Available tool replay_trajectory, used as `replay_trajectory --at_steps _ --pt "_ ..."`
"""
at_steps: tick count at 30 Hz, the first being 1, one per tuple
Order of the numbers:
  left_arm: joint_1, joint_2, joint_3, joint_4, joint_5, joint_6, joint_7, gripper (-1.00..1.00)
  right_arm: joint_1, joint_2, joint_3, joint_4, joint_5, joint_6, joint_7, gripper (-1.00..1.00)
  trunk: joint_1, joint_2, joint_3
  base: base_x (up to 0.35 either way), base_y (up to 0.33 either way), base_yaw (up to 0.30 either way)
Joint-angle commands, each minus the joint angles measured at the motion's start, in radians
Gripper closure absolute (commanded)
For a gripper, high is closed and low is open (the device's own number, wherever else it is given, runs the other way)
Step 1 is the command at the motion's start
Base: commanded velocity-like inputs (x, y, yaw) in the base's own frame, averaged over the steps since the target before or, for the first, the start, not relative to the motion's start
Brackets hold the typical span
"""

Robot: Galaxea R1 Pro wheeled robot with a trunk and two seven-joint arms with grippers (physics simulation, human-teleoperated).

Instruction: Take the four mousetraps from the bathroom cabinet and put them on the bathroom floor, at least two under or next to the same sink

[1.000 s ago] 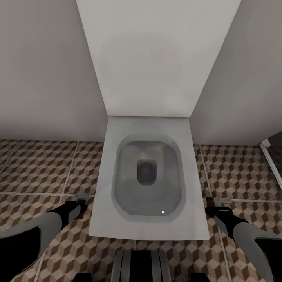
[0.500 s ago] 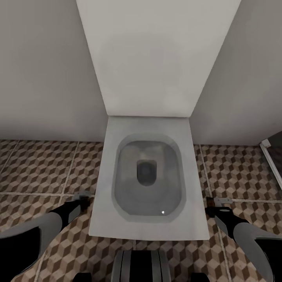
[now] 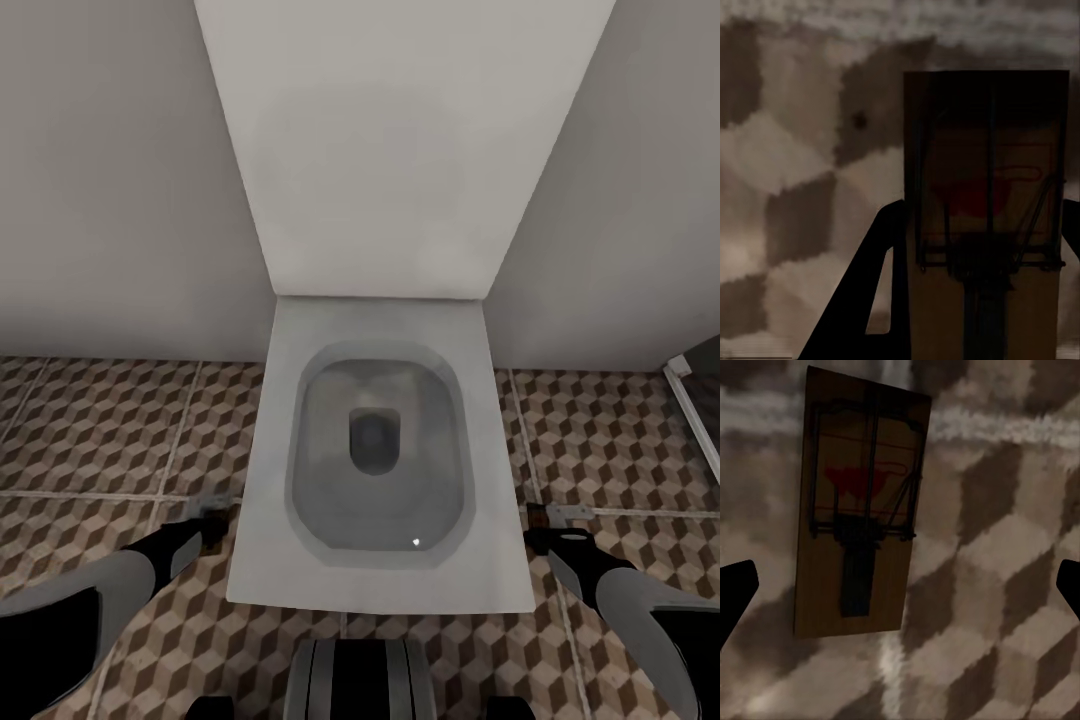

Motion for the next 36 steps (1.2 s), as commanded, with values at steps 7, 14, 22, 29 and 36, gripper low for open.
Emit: replay_trajectory --at_steps 7,14,22,29,36 --pt "0.014 0.003 -0.008 -0.001 0.006 0.002 0.006 1.0 0.0 0.0 0.004 -0.002 0.001 0.004 -0.004 -1.0 0.0 0.0 0.0 0.0 0.0 0.0" --pt "0.019 0.004 -0.008 0.0 0.005 0.001 0.006 1.0 0.0 -0.001 0.004 -0.002 0.001 0.003 -0.004 -1.0 0.0 0.0 0.0 0.0 0.0 0.0" --pt "0.025 0.004 -0.008 -0.001 0.004 -0.002 0.005 1.0 0.0 -0.001 0.003 -0.002 0.001 0.002 -0.003 -1.0 0.0 0.0 0.0 0.0 0.0 0.0" --pt "0.025 0.003 -0.009 -0.003 0.003 -0.019 0.003 1.0 0.0 -0.002 0.003 -0.003 0.001 0.002 -0.002 -1.0 0.0 0.0 0.0 0.0 0.0 0.0" --pt "0.026 0.002 -0.008 -0.004 0.003 -0.052 -0.002 1.0 -0.001 -0.013 0.002 -0.005 0.0 0.002 -0.001 -1.0 0.0 0.0 0.0 0.0 0.0 0.0"
